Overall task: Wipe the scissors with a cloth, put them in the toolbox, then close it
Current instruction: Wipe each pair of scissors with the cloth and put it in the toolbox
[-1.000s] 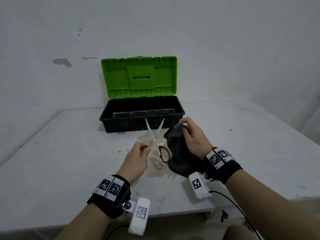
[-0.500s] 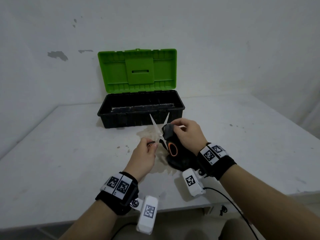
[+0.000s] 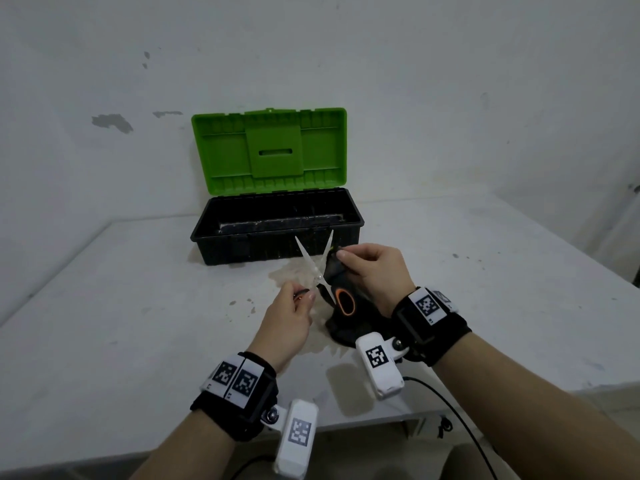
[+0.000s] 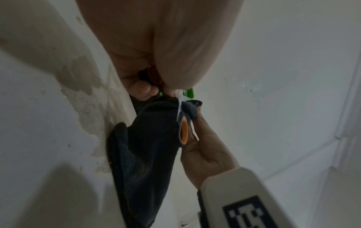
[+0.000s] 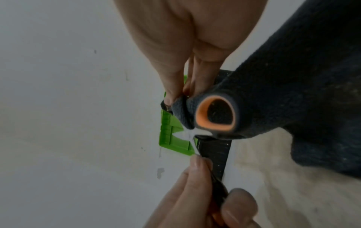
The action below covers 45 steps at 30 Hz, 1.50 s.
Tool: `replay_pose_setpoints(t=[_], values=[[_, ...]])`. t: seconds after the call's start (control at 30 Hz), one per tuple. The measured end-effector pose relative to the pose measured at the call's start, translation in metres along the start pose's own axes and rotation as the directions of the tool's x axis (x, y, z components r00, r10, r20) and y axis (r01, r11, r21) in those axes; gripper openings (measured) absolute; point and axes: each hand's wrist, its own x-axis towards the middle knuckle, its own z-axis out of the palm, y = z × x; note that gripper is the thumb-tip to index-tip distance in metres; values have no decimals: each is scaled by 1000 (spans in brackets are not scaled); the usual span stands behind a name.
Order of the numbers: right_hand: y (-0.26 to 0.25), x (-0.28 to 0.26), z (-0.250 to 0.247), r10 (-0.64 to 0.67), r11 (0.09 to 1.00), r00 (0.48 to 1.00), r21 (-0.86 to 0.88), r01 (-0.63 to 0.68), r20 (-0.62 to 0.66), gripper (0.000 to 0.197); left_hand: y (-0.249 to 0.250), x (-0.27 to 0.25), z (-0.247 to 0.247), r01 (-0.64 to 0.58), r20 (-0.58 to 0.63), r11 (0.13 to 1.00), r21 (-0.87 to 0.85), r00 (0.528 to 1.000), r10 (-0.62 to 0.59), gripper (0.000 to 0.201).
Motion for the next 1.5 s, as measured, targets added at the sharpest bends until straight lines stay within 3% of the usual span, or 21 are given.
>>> replay_pose_setpoints(t=[0.33,0.43,0.57,0.63,0.8,0.93,1.07,1.2,1.5], values=[[7,-4,-2,78,997,970,-17,-76,231,30,5,3,-1,-25,-45,1000,15,999,26,10],[6,-2,-3,103,994,974,7,-106,200,32,5,3,-1,-54,-42,997,61,998,56,10],[6,1,-3,83,995,996,53,-85,41,9,6,3,2,-76,-55,992,105,995,83,11],[5,1,-2,64,992,998,109,-62,-15,10,4,3,3,-75,-43,992,104,996,80,11],[8,-7,-1,37,999,994,-7,-36,102,16,3,1,3,-84,-64,986,141,994,93,13],[9,-4,-1,8,995,994,-97,3,106,14,7,0,1,-105,-61,979,175,991,118,13],[8,-2,2,29,996,996,-82,-22,86,26,11,-2,2,-143,-52,961,237,986,159,10],[0,-8,7,49,996,983,-77,-36,178,20,17,-4,2,-160,-46,944,289,982,181,9],[-8,-10,8,101,994,983,16,-105,152,10,23,-6,-1,-195,49,940,281,981,189,8]])
